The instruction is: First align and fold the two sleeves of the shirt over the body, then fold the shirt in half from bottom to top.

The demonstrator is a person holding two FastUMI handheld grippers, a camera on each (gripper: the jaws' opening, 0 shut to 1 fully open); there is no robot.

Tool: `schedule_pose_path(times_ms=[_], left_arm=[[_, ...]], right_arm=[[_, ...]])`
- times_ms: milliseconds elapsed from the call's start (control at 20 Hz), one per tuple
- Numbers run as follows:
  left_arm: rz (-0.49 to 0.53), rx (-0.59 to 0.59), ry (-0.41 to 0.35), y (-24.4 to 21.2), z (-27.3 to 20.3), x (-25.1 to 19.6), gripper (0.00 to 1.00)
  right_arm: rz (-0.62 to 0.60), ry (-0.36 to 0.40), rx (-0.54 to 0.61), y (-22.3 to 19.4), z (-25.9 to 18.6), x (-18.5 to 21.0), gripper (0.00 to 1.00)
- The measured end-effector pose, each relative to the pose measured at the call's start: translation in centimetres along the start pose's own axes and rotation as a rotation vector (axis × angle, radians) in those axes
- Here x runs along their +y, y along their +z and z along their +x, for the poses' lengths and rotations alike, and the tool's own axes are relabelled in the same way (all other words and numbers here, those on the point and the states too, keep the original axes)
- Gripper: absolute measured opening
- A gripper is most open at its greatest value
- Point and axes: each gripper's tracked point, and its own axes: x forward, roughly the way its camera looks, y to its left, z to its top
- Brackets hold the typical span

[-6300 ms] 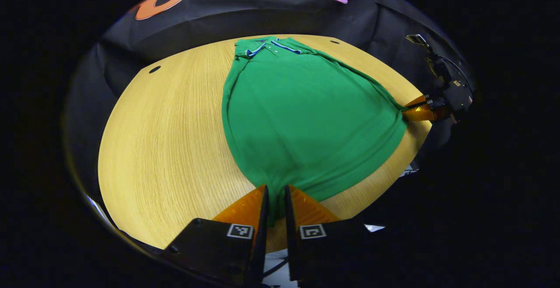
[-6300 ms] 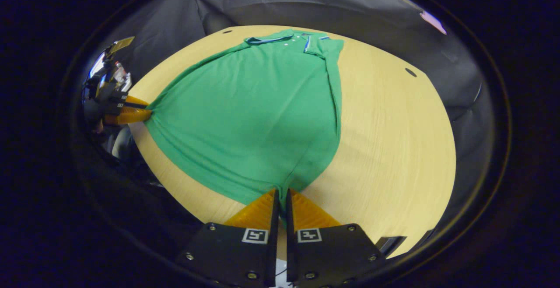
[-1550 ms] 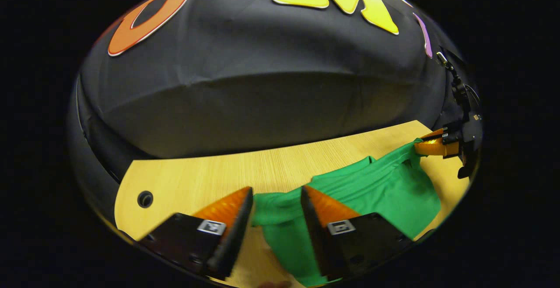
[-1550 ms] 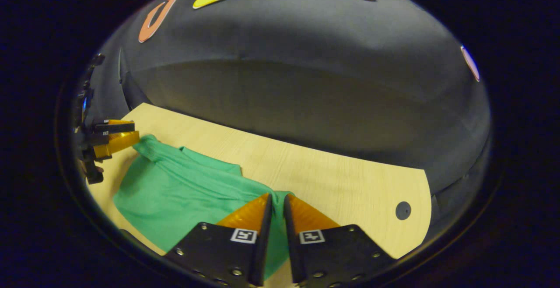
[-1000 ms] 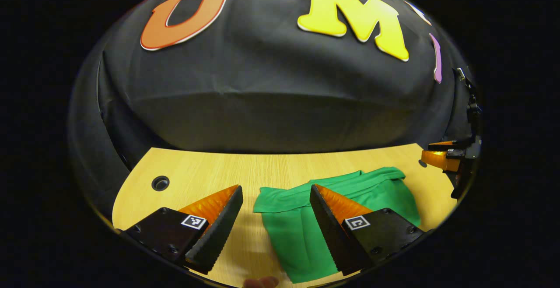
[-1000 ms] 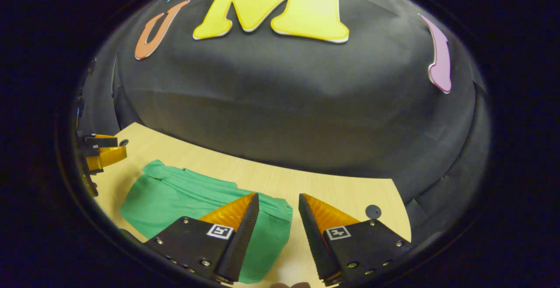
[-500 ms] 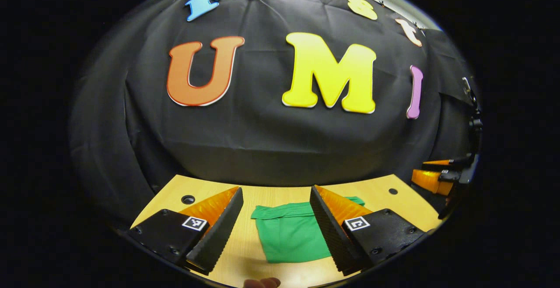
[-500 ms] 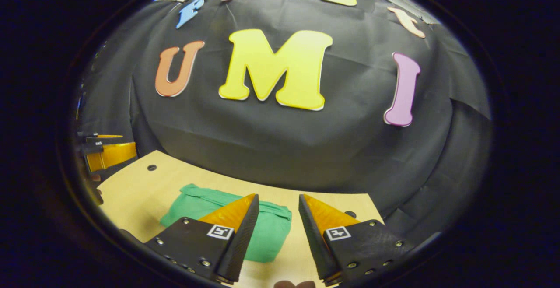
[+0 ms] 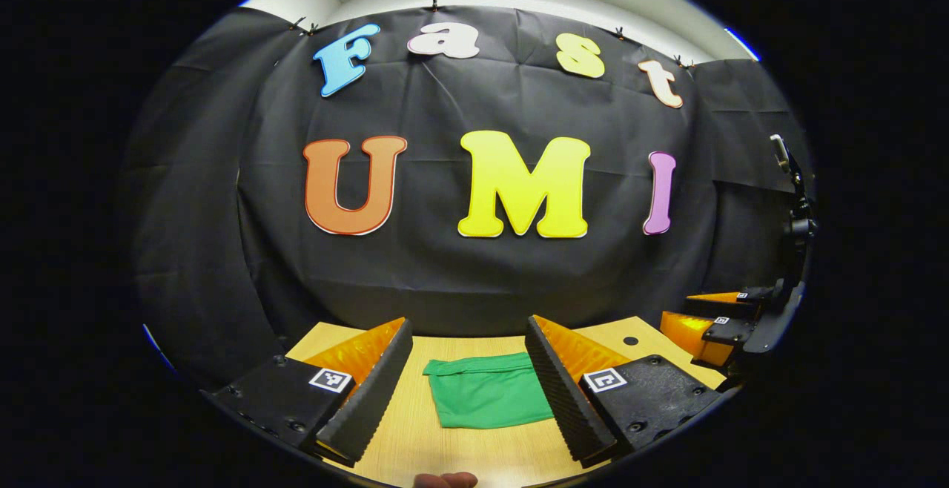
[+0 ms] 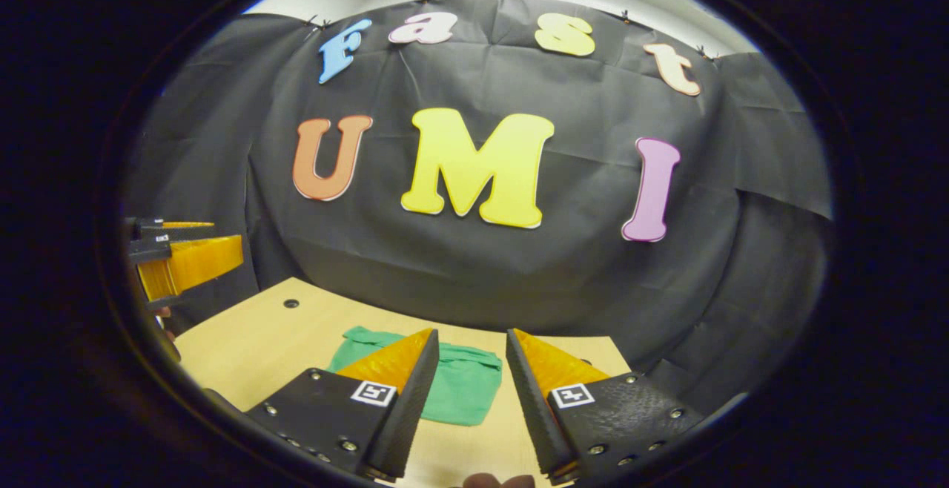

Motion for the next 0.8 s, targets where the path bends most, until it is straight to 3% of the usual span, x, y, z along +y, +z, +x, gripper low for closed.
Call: schedule_pose_path(times_ms=[200,550,800], left_arm=[[0.017,-0.048,0.032,1.1,-2.0,1.1,0.98],[0.001,-0.072,0.005,1.1,-2.5,-0.5,0.98],[0.001,-0.061,-0.004,0.8,-2.6,-1.2,0.98]], right_arm=[[-0.032,-0.02,-0.074,1.5,-2.4,0.3,0.61],[0.006,-0.026,-0.114,3.0,-4.3,0.7,0.63],[0.05,-0.065,-0.074,1.7,-4.4,-0.9,0.61]])
